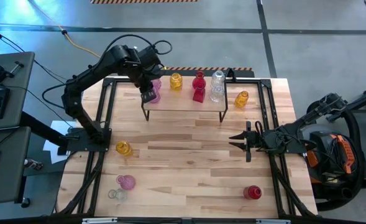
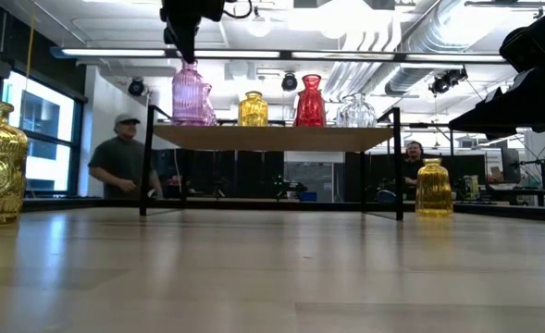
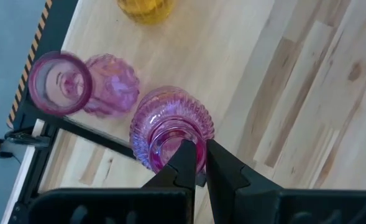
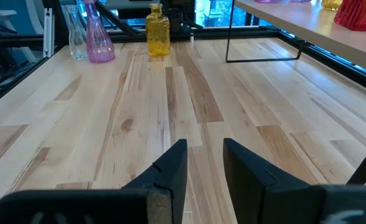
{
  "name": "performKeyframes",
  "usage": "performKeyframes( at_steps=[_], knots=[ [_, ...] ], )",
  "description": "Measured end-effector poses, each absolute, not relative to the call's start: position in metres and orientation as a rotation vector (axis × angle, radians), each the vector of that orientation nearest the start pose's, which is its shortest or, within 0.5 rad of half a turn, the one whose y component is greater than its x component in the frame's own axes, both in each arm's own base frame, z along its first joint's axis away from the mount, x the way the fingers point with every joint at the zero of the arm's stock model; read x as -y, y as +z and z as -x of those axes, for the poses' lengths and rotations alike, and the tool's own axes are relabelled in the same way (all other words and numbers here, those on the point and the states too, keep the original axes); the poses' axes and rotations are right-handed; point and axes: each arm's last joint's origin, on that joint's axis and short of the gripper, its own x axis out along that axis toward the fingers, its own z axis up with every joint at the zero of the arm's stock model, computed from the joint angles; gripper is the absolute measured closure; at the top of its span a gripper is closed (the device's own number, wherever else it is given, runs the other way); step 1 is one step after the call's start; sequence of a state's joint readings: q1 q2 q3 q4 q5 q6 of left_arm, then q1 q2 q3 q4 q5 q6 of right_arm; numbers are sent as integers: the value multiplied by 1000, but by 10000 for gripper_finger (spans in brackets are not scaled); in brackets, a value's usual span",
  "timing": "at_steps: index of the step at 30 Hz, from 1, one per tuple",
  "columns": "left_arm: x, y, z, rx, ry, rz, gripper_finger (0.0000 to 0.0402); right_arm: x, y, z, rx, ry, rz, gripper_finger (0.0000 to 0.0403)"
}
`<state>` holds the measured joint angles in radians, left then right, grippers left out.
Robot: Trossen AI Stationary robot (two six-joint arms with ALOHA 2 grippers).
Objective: Sort vases onto shelf
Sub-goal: Put the right purple vase on the shelf aligned with the other purple vase
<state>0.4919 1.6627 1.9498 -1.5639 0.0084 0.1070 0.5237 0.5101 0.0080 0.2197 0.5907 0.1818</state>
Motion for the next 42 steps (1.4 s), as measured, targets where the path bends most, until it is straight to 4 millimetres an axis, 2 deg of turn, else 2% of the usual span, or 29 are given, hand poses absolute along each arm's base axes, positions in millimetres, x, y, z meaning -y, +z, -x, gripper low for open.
performKeyframes(
  at_steps=[14,34,42],
  knots=[
    [-143,397,-256,-1289,370,234,365,-47,142,-113,-232,-88,-32,315],
    [-145,397,-257,-1277,364,207,360,-47,141,-113,-232,-88,-31,315],
    [-146,397,-257,-1278,380,193,321,-47,142,-113,-232,-88,-32,315]
  ],
)
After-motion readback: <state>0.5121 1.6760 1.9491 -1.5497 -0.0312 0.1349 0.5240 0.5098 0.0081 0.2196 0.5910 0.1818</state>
